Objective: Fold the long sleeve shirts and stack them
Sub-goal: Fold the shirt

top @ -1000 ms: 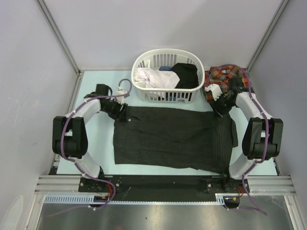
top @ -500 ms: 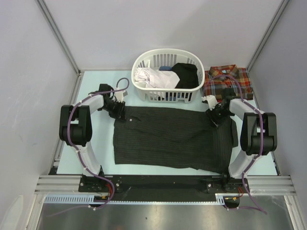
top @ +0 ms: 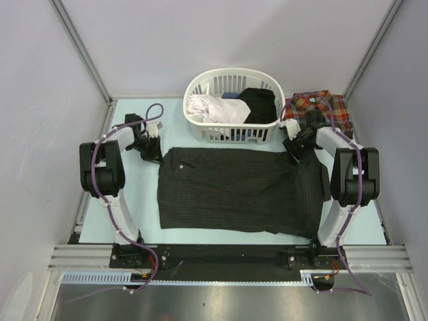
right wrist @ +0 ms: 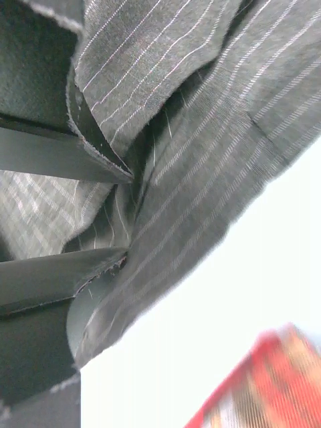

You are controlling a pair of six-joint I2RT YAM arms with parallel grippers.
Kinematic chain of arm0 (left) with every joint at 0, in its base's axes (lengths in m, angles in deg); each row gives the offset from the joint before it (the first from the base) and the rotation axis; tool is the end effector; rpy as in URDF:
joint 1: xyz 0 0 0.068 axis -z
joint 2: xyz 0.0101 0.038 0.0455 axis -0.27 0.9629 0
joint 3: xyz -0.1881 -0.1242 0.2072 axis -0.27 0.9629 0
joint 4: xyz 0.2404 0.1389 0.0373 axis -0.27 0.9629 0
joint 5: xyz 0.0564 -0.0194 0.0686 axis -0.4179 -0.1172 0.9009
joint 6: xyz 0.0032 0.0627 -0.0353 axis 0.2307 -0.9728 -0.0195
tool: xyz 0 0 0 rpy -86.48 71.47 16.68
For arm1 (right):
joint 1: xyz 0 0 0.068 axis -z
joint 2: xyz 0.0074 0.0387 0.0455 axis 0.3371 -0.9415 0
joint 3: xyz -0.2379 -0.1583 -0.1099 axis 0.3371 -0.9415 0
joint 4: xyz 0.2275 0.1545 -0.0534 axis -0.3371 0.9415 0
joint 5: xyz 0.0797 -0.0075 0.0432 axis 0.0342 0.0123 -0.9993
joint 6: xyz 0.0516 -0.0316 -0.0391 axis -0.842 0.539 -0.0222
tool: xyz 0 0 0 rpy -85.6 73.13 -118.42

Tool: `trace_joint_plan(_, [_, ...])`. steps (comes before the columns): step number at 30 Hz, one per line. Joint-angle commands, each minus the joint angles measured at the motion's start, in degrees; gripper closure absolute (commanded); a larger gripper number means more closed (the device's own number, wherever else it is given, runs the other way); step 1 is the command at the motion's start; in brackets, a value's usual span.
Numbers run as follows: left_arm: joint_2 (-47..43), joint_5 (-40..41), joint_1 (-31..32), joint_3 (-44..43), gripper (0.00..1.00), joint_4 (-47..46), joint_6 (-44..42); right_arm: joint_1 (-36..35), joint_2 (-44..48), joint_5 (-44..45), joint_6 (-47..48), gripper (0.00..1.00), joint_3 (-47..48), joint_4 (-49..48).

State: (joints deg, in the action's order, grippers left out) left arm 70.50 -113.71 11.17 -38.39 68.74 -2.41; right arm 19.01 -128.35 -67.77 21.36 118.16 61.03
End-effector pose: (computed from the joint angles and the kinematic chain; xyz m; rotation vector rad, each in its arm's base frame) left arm 0.4248 0.0069 0.1505 0.2081 2.7634 -0.5975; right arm 0.4052 0.0208 0.1767 -1.0000 2.5139 0.1791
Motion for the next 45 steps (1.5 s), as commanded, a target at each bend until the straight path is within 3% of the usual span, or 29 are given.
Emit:
trace_joint_plan(1, [-6.11,-3.4,-0.08,2.18,0.78,-2.46,-3.39,2.97,3.72,-4.82,1.64,0.51,5.25,4.14])
trace_joint_plan(2, [-7.61,-4.47,0.01,4.28,0.64,-2.82,-4.01,3.76,4.6,-5.45,2.17,0.51,5.16,5.3])
trace_joint_plan(5, [-13.67,-8.6,0.45,7.89,0.5,-3.35,-5.77,4.12,8.29,-6.77,5.07,0.52,3.15,9.53])
trace_joint_plan(8, [-18.68,-11.76,2.02,10.35,0.48,-0.19,-10.41,4.55,12.51,-9.57,9.37,0.52,0.51,15.14])
trace_joint_plan(11, [-25.45,-13.09,6.83,14.39,0.48,7.18,-24.8,5.52,19.36,-14.14,19.46,0.53,-4.05,23.48])
trace_joint_plan(12, [-27.55,-12.66,8.17,15.89,0.48,11.81,-33.98,6.22,21.81,-15.55,22.71,0.53,-6.07,25.77])
trace_joint_plan(15, [-35.29,-7.06,14.93,23.71,0.48,17.2,-47.81,6.23,31.04,-14.86,35.72,0.53,-13.45,35.26])
trace_joint_plan(18, [-41.8,-2.3,21.79,31.44,0.48,17.66,-52.96,5.26,37.73,-11.63,43.39,0.5,-20.57,42.84])
trace_joint_plan(23, [-44.36,0.35,28.12,37.25,0.47,15.47,-53.06,2.27,40.47,-5.9,41.48,0.49,-30.07,35.4])
trace_joint_plan(27, [-42.79,5.18,30.24,41.12,0.48,10.04,-51.48,1.57,34.77,0.5,36.03,0.5,-35.52,17.95])
trace_joint_plan(33, [-38.04,9.23,30.42,42.01,0.55,4.75,-49.2,1.74,19.84,2.72,29.43,0.52,-29.13,6.13])
trace_joint_plan(36, [-34.97,10.29,30.42,40.69,0.59,2.98,-47.09,1.22,17.27,3.07,27.85,0.52,-25.52,3.48])
trace_joint_plan(41, [-37.84,7.83,30.51,38.76,0.58,7.09,-47.96,4.63,18.05,-0.78,31.24,0.51,-17.71,11.88])
trace_joint_plan(45, [-42.42,5.28,32.35,37.87,0.48,14.22,-48.84,10.44,26.83,-4.93,43.02,0.39,-16.19,31.89])
